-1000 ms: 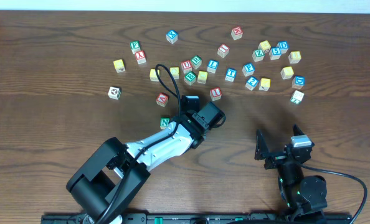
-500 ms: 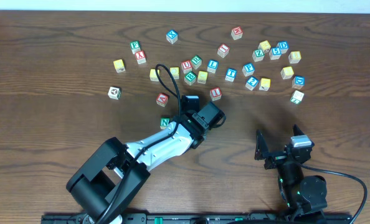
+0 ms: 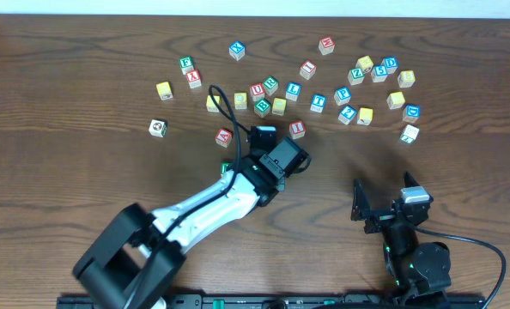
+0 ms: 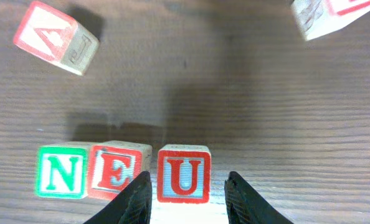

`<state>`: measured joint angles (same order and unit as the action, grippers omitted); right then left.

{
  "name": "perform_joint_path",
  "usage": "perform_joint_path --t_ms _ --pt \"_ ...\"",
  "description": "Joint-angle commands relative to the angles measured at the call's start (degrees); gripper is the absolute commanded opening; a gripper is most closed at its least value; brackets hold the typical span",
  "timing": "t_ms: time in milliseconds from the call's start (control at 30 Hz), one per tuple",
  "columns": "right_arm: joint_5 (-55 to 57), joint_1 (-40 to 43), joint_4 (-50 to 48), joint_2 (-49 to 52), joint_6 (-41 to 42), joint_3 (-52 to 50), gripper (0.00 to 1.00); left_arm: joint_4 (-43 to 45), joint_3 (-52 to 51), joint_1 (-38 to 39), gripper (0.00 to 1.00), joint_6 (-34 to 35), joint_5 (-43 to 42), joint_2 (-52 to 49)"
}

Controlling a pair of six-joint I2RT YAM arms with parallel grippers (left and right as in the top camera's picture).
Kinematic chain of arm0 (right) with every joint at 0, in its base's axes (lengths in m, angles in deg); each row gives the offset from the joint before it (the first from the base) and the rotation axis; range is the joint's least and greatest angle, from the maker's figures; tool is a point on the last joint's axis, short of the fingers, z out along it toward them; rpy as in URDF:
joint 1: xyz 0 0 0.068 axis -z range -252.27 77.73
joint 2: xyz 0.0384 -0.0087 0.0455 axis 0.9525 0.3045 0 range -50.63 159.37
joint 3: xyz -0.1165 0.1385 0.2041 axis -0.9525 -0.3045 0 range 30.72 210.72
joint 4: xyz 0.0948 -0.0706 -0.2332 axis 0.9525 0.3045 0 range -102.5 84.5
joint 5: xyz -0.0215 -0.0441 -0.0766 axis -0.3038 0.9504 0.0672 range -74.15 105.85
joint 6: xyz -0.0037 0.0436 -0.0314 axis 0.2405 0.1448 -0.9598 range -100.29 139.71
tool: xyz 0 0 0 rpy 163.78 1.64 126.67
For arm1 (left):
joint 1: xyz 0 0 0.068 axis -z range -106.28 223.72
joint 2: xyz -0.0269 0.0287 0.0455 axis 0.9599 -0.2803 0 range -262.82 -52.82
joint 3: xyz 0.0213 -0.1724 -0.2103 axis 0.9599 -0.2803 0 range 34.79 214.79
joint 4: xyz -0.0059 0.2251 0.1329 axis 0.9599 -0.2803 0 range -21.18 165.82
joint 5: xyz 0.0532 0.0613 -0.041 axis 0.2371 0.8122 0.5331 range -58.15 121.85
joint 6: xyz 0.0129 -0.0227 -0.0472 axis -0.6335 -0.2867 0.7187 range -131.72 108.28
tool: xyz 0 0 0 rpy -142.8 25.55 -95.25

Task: Spell out NEURIPS
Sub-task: 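Open the left gripper and lift it off the red U block, then retract the left gripper to the left side of the table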

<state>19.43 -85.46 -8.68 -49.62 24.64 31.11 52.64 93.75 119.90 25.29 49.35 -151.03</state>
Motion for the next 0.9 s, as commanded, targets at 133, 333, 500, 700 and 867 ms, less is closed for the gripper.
perform_joint_path --t_ms 133,333,500,700,867 --pt "-0.1 0.5 0.2 -0.2 -0.7 -0.1 0.99 -2.6 1.4 -0.1 0.48 -9.6 1.0 14.8" --pt "-0.1 0.5 0.2 -0.2 -0.7 -0.1 0.99 -8.4 1.4 -0.3 0.59 -17.3 1.0 25.2" --pt "-0.1 0.5 0.2 -0.2 -0.7 -0.1 0.99 -12.5 1.4 -2.9 0.61 -18.8 1.0 31.4" --pt "-0.1 0.5 0.2 -0.2 -0.7 -0.1 0.99 -13.9 1.4 -7.0 0.61 -19.0 -1.4 33.2" --pt "-0.1 0.5 0.2 -0.2 -0.7 -0.1 0.99 -13.9 1.4 -10.9 0.62 -19.0 -8.5 32.7"
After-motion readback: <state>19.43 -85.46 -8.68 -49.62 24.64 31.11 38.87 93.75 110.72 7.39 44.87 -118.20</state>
